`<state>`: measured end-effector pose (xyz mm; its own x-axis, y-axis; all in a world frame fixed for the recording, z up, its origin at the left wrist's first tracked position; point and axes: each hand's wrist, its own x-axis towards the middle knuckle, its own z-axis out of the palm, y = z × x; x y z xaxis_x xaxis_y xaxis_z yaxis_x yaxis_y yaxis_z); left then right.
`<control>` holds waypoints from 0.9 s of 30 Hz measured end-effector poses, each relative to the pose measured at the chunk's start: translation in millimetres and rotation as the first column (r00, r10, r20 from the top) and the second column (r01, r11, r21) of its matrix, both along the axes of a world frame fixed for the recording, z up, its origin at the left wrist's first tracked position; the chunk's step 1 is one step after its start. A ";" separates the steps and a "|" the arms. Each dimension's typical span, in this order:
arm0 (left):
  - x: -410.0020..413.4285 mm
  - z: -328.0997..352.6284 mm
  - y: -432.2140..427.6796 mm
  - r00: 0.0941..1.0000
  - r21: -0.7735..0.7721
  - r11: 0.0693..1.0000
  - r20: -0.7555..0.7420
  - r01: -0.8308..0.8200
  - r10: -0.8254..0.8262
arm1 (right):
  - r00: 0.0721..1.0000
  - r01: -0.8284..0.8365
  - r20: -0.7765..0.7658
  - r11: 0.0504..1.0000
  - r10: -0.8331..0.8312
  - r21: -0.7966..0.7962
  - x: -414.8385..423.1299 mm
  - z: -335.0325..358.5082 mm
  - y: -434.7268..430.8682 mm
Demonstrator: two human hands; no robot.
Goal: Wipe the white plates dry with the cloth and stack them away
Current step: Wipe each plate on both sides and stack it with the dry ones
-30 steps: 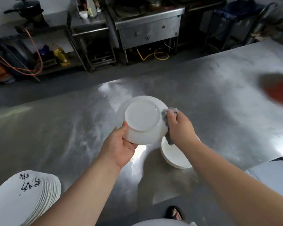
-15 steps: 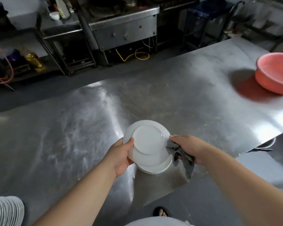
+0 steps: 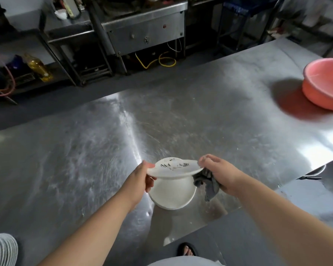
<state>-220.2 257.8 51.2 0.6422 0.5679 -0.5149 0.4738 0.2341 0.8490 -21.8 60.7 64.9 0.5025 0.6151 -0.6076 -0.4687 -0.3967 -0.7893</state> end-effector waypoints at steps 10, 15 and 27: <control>24.9 -30.4 -5.7 0.867 0.511 0.809 -0.498 0.290 0.004 | 0.800 -0.231 0.375 0.817 0.469 -0.528 -13.3 -32.0 9.8; 27.7 -40.7 -7.1 0.843 0.573 0.734 -0.538 0.365 0.001 | 0.704 -0.177 0.439 0.737 0.558 -0.653 -21.8 -43.0 6.9; 18.2 -46.2 -5.1 0.814 0.615 0.675 -0.580 0.408 0.037 | 0.581 -0.136 0.521 0.706 0.625 -0.696 -40.3 -54.8 14.3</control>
<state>-202.0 252.7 5.0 0.5405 0.7866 -0.2985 0.8328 -0.4498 0.3225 -62.1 75.0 10.1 0.6962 0.5457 -0.4664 0.4151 -0.8361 -0.3586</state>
